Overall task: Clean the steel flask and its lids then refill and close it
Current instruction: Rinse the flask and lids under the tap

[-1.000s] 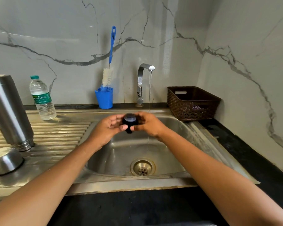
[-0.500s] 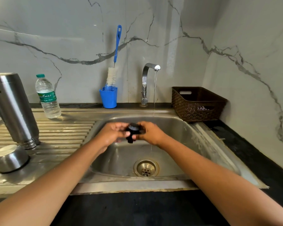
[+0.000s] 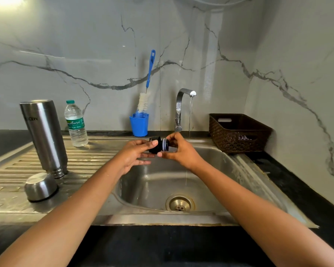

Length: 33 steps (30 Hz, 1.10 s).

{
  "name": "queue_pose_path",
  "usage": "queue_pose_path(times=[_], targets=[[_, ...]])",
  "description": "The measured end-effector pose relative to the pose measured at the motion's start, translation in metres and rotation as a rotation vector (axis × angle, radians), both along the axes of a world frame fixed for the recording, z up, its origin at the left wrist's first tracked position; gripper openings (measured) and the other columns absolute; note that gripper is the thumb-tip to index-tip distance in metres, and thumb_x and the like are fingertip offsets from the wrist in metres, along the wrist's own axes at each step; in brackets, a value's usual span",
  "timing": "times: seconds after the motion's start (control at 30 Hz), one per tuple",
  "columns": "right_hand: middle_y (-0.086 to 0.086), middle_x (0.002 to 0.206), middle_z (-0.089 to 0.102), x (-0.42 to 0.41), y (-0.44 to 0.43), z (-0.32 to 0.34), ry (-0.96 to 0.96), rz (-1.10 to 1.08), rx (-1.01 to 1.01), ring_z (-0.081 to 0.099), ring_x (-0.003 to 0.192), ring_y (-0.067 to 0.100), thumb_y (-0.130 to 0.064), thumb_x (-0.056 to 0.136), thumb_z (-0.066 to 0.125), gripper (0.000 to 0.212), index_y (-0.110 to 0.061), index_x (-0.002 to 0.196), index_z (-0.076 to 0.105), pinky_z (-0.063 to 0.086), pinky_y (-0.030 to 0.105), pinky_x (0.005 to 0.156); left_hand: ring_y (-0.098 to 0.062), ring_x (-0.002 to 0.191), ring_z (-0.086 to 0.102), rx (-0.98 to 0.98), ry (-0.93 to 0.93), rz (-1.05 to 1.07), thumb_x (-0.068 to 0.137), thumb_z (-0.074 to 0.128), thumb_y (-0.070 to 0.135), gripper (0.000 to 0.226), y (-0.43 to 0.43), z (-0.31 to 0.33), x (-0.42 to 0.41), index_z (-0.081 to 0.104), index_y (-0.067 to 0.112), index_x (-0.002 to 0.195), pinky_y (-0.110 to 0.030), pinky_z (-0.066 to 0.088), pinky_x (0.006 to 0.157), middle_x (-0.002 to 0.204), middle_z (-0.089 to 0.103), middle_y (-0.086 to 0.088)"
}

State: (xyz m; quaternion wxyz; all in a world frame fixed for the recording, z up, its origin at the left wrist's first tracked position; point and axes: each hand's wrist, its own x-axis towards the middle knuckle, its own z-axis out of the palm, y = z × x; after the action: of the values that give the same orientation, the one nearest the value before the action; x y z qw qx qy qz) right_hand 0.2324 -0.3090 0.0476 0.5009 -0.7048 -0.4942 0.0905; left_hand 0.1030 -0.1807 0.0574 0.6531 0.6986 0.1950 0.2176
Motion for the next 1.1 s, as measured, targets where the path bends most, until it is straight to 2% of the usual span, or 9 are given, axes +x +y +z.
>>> queue_pose_path(times=[0.17, 0.27, 0.4, 0.53, 0.6, 0.7, 0.9, 1.0, 1.1], targets=[[-0.001, 0.113, 0.061, -0.017, 0.007, 0.001, 0.073, 0.107, -0.062, 0.058, 0.104, 0.012, -0.019, 0.08, 0.074, 0.036, -0.016, 0.112, 0.057, 0.048, 0.017, 0.084, -0.016, 0.09, 0.069, 0.194, 0.038, 0.138, 0.06, 0.079, 0.032, 0.058, 0.012, 0.018, -0.04, 0.061, 0.016, 0.112, -0.033, 0.055, 0.077, 0.1, 0.071, -0.002], [0.0, 0.101, 0.064, -0.039, 0.011, -0.007, 0.073, 0.102, -0.099, 0.061, 0.098, 0.016, -0.019, 0.084, 0.069, 0.025, -0.016, 0.107, 0.06, 0.05, 0.027, 0.088, -0.013, 0.093, 0.065, 0.397, 0.094, 0.188, 0.065, 0.079, 0.031, 0.044, 0.024, 0.032, -0.078, 0.064, 0.023, 0.105, -0.027, 0.051, 0.077, 0.1, 0.07, 0.004], [-0.004, 0.097, 0.069, -0.08, 0.008, -0.03, -0.227, 0.144, -0.214, 0.063, 0.088, 0.007, -0.025, 0.085, 0.068, 0.016, -0.02, 0.1, 0.066, 0.049, 0.022, 0.084, -0.01, 0.096, 0.064, 0.54, 0.177, 0.283, 0.062, 0.081, 0.036, 0.051, 0.041, 0.044, -0.143, 0.065, 0.026, 0.109, -0.027, 0.046, 0.089, 0.102, 0.069, 0.005], [-0.001, 0.102, 0.07, -0.108, 0.013, -0.043, -0.514, 0.176, -0.24, 0.063, 0.093, 0.013, -0.024, 0.085, 0.063, 0.019, -0.017, 0.103, 0.067, 0.046, 0.025, 0.082, -0.009, 0.09, 0.062, 0.584, 0.165, 0.482, 0.071, 0.079, 0.029, 0.033, 0.057, 0.037, -0.205, 0.065, 0.03, 0.101, -0.026, 0.042, 0.077, 0.1, 0.068, 0.005], [-0.001, 0.104, 0.069, -0.119, 0.027, -0.04, -0.483, 0.182, -0.249, 0.062, 0.095, 0.014, -0.026, 0.085, 0.064, 0.022, -0.017, 0.105, 0.066, 0.047, 0.026, 0.084, -0.014, 0.089, 0.06, 0.563, 0.157, 0.592, 0.073, 0.078, 0.027, 0.027, 0.07, 0.029, -0.229, 0.062, 0.034, 0.094, -0.033, 0.042, 0.078, 0.103, 0.066, -0.001], [0.003, 0.11, 0.065, -0.143, 0.068, -0.038, -0.434, 0.253, -0.246, 0.059, 0.098, 0.018, -0.027, 0.083, 0.068, 0.035, -0.015, 0.115, 0.06, 0.047, 0.034, 0.089, -0.022, 0.095, 0.059, 0.512, 0.195, 0.712, 0.073, 0.079, 0.026, 0.034, 0.091, 0.015, -0.251, 0.064, 0.025, 0.104, -0.04, 0.045, 0.083, 0.109, 0.065, -0.006], [0.009, 0.133, 0.053, -0.212, 0.149, -0.032, -0.2, 0.351, -0.233, 0.052, 0.118, 0.026, -0.033, 0.077, 0.076, 0.07, -0.014, 0.135, 0.042, 0.041, 0.029, 0.093, -0.023, 0.09, 0.058, 0.442, 0.274, 0.726, 0.073, 0.08, 0.016, 0.044, 0.11, -0.008, -0.26, 0.063, 0.012, 0.113, -0.034, 0.042, 0.077, 0.103, 0.065, -0.008], [0.009, 0.129, 0.055, -0.23, 0.175, -0.04, -0.165, 0.285, -0.285, 0.054, 0.113, 0.028, -0.042, 0.072, 0.078, 0.08, -0.015, 0.135, 0.037, 0.047, 0.038, 0.093, -0.026, 0.092, 0.06, 0.432, 0.294, 0.738, 0.071, 0.081, 0.016, 0.042, 0.118, -0.015, -0.266, 0.063, 0.015, 0.109, -0.034, 0.042, 0.077, 0.104, 0.066, -0.009], [0.007, 0.111, 0.06, -0.23, 0.184, -0.042, -0.139, 0.217, -0.256, 0.059, 0.099, 0.026, -0.038, 0.07, 0.081, 0.07, -0.018, 0.122, 0.039, 0.05, 0.04, 0.084, -0.021, 0.088, 0.058, 0.42, 0.296, 0.722, 0.071, 0.081, 0.013, 0.038, 0.123, -0.018, -0.269, 0.063, 0.018, 0.104, -0.034, 0.042, 0.078, 0.106, 0.067, -0.008]])
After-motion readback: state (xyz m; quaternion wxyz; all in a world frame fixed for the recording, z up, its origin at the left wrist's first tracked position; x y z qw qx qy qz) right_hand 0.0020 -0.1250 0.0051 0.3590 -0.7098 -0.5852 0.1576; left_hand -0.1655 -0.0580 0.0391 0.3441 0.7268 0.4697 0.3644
